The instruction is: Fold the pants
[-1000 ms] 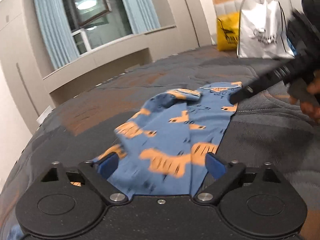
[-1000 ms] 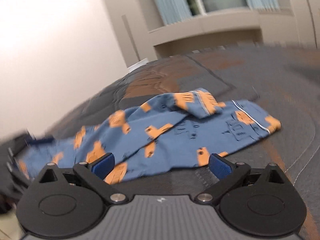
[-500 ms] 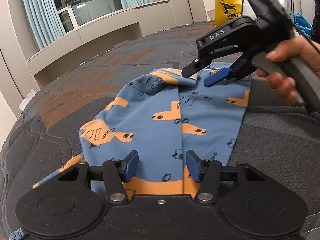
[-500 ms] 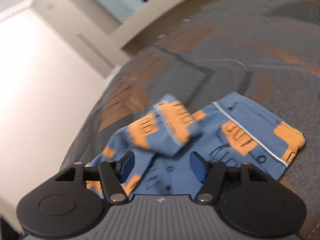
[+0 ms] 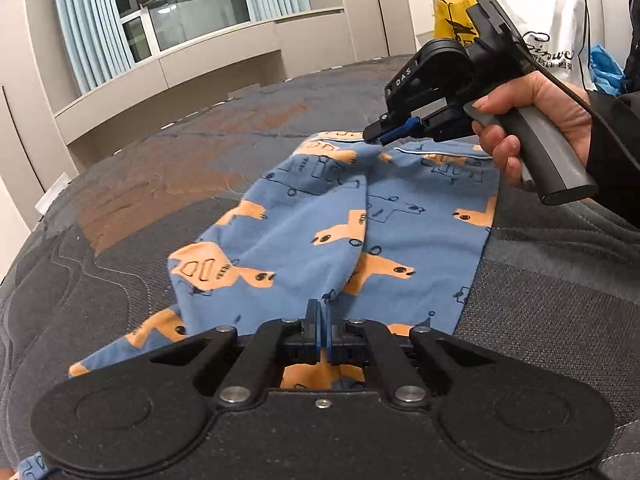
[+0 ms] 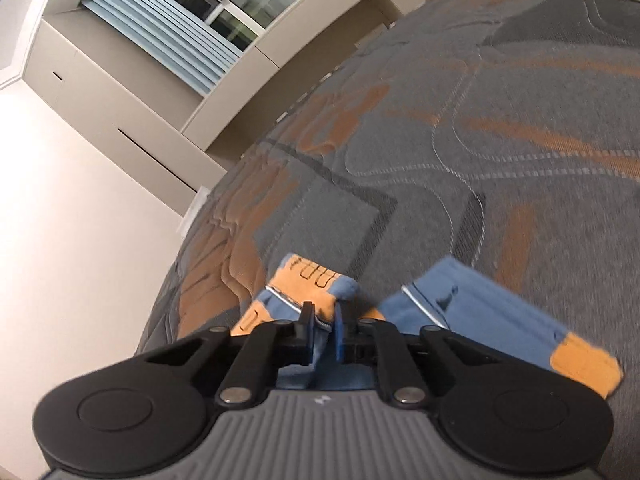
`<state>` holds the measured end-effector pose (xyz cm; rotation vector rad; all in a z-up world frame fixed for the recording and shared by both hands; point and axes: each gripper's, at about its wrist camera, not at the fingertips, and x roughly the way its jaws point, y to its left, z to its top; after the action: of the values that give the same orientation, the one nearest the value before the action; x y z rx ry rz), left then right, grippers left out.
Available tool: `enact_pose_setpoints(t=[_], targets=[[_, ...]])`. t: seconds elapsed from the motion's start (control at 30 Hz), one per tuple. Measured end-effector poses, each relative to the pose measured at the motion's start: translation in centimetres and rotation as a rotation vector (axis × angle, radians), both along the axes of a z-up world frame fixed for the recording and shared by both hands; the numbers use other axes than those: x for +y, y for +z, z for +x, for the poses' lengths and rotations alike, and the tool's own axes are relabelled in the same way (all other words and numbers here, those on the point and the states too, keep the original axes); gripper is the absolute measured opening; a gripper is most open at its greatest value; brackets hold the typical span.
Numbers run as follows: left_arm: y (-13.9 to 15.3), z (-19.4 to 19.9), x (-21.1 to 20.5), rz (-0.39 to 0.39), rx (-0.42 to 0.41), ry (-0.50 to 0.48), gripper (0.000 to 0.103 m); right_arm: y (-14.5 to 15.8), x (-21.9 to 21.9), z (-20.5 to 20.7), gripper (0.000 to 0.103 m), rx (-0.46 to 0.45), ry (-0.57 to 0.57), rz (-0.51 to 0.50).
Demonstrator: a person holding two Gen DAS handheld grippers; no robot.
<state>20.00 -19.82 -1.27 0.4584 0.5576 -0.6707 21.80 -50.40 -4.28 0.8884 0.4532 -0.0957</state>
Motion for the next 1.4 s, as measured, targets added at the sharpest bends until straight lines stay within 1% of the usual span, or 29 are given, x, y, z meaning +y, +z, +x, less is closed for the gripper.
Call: enact_pose_setpoints(t=[0.1, 0.17, 0.27, 0.4, 0.47, 0.5, 0.57, 0.63, 0.73, 0.87, 1.0, 1.1, 1.17, 1.23, 1.3, 1.33, 1.37, 1.4], targets=[[0.4, 0.0, 0.4, -0.014, -0.004, 0.012, 0.001, 1.0, 0.0, -0.1, 0.007, -0.012, -0.002, -0.02], [1.0, -0.2, 0.8, -0.04, -0.015, 0.022, 0.001, 1.8, -0.1, -0.4, 0.007, -0.038, 0.002, -0.039], [2.6, -1.1, 1.5, -0.085, -0.064, 0.017, 0.001, 3.9, -0.4, -1.4, 0.006, -0.086, 0.005, -0.088], [4.1, -2.6, 1.9, -0.128, -0.079, -0.036, 0.001, 6.4, -1.1, -4.0, 0.007, -0.123, -0.004, -0.183], [3.9, -3.5, 1.3, -0.116, -0.074, -0.076, 0.001, 6.8, -1.6, -6.0, 0.007, -0.113, -0.008, -0.227], [3.6, -3.8, 0.8, -0.105, -0.067, -0.093, 0.001, 6.6, -1.8, -6.8, 0.007, -0.1, -0.008, -0.245], [2.4, -4.3, -0.1, -0.07, -0.059, -0.121, 0.001, 5.8, -1.7, -8.1, 0.007, -0.043, -0.007, -0.288], [1.1, -4.4, -0.8, -0.043, -0.039, -0.127, 0.001, 4.6, -1.7, -9.3, 0.007, 0.017, -0.001, -0.316], [-0.3, -4.2, -1.5, -0.023, 0.006, -0.121, 0.001, 2.8, -2.0, -10.7, 0.007, 0.064, 0.001, -0.294], [-0.7, -4.3, -1.6, -0.007, 0.004, -0.119, 0.001, 1.8, -1.6, -11.6, 0.007, 0.083, 0.011, -0.283], [-0.9, -4.1, -1.5, 0.002, 0.0, -0.117, 0.002, 2.0, -0.8, -12.1, 0.007, 0.075, 0.015, -0.331], [-1.0, -4.0, -1.5, -0.004, -0.011, -0.107, 0.003, 1.8, -0.6, -11.7, 0.007, 0.09, 0.014, -0.365], [-1.0, -4.3, -1.4, -0.02, -0.009, -0.101, 0.005, 1.9, -0.1, -11.5, 0.007, 0.084, 0.013, -0.415], [-0.9, -4.3, -1.2, -0.031, -0.01, -0.089, 0.016, 2.1, 0.1, -11.1, 0.007, 0.09, 0.017, -0.463], [-0.9, -4.4, -0.8, -0.041, -0.005, -0.076, 0.027, 1.9, 0.3, -10.6, 0.01, 0.114, 0.026, -0.494], [-0.7, -4.4, -0.4, -0.052, 0.002, -0.07, 0.035, 1.7, 0.5, -10.2, 0.014, 0.14, 0.036, -0.501], [-0.4, -4.6, 0.0, -0.067, 0.006, -0.064, 0.043, 1.5, 0.5, -10.0, 0.023, 0.161, 0.047, -0.512], [-0.1, -4.7, 0.5, -0.083, 0.004, -0.054, 0.047, 1.3, 0.4, -10.0, 0.032, 0.17, 0.049, -0.533]])
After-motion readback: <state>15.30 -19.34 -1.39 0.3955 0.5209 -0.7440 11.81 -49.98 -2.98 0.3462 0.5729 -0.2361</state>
